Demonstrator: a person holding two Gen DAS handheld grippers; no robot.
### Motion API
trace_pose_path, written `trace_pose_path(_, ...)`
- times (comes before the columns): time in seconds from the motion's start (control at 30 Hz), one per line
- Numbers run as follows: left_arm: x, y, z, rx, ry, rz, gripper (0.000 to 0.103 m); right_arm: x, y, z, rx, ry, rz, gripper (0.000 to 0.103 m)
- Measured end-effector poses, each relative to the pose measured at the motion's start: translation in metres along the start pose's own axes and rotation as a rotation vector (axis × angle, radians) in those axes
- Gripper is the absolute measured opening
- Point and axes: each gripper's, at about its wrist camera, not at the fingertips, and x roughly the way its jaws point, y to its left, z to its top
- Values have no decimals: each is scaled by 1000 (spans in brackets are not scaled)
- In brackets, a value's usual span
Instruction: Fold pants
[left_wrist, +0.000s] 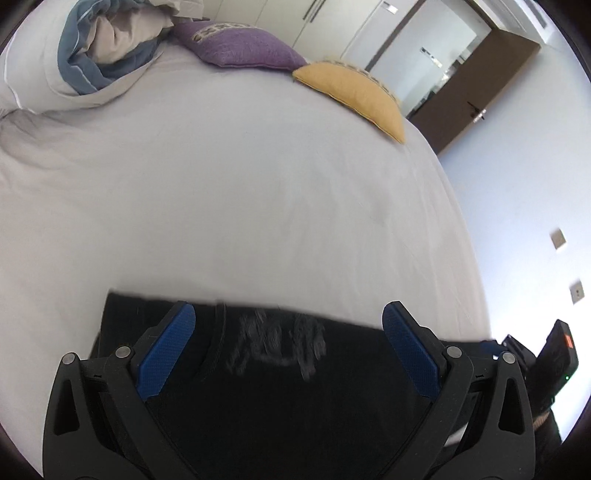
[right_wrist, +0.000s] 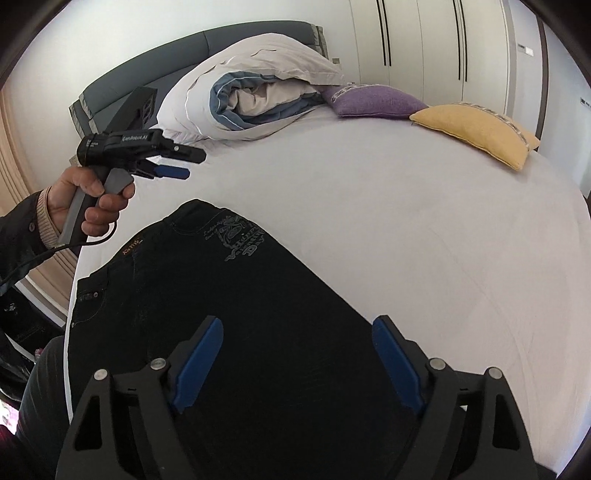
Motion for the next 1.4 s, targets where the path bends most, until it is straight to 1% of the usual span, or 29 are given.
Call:
trace_pose_path(0.03,9,-3,7,54,7,30,102,8,-4,4,-8,11,10,86)
trace_pose_path(0.07,21,-10,12,161,30,79,101,16,-8,6,-17,23,28,86)
trace_pose_path(0.1,36,-16,14,274,69,124,93,22,-12,9,-24,31,44,86)
trace_pose_path(0.13,47,-17,14,331,114,135,89,29,-15,10,-33,38,60,86)
trace_pose_path(0.17,57,-17,13,387,161,125,89,34,-17,11,-43,48,72,86)
trace_pose_path(0.2,63,-17,10,432,181,130,88,41,-19,13,-55,59,81,86)
trace_pose_path(0.23,72,-18,7,520,206,160,88,48,-20,14,-62,68,87,86)
trace_pose_path(0.33,94,-13,0,668,282,179,88,65,-25,14,-84,96,109,86)
trace_pose_path(0.4,108,-7,0,718,323,195,88,74,-26,13,-103,120,114,85)
trace_pose_path(0.43,115,-3,-1,734,343,206,88,79,-26,12,-112,131,120,84)
trace_pose_path(0.5,129,4,-2,745,394,196,89,86,-28,11,-115,148,128,81)
trace_pose_path(0.57,138,9,-2,752,420,190,89,93,-30,11,-118,165,134,76)
trace_pose_path(0.67,151,15,2,713,439,177,89,101,-34,13,-120,189,131,73)
trace_pose_path(0.7,153,15,3,709,439,179,87,105,-36,14,-117,197,130,72)
trace_pose_path(0.77,156,14,4,708,439,164,78,113,-39,18,-110,212,131,72)
trace_pose_path(0.8,156,13,5,705,438,151,67,116,-39,20,-111,217,133,72)
trace_pose_path(0.83,151,7,0,702,432,133,51,120,-38,22,-114,223,139,72)
trace_pose_path(0.87,151,7,1,703,421,134,41,122,-36,26,-119,226,139,71)
trace_pose_path(0.9,150,6,4,686,414,123,29,125,-35,28,-123,228,136,70)
trace_pose_path(0.93,145,8,3,669,405,120,27,128,-34,30,-125,231,137,68)
trace_pose_path(0.97,144,7,2,663,398,118,22,131,-33,32,-124,236,139,67)
trace_pose_path(1.03,142,5,0,668,381,116,15,134,-29,35,-127,243,141,65)
trace_pose_path(1.07,137,4,-7,671,374,114,13,136,-28,36,-131,248,142,63)
trace_pose_path(1.13,132,3,-12,677,355,115,9,141,-31,37,-134,267,141,60)
trace_pose_path(1.23,129,1,-14,687,322,124,7,146,-37,40,-116,275,137,53)
trace_pose_path(1.27,127,0,-15,694,308,130,7,147,-40,41,-109,276,136,46)
trace_pose_path(1.33,115,1,-24,705,287,135,6,150,-43,42,-110,287,127,37)
trace_pose_path(1.4,107,0,-22,714,270,140,6,152,-43,40,-115,304,122,34)
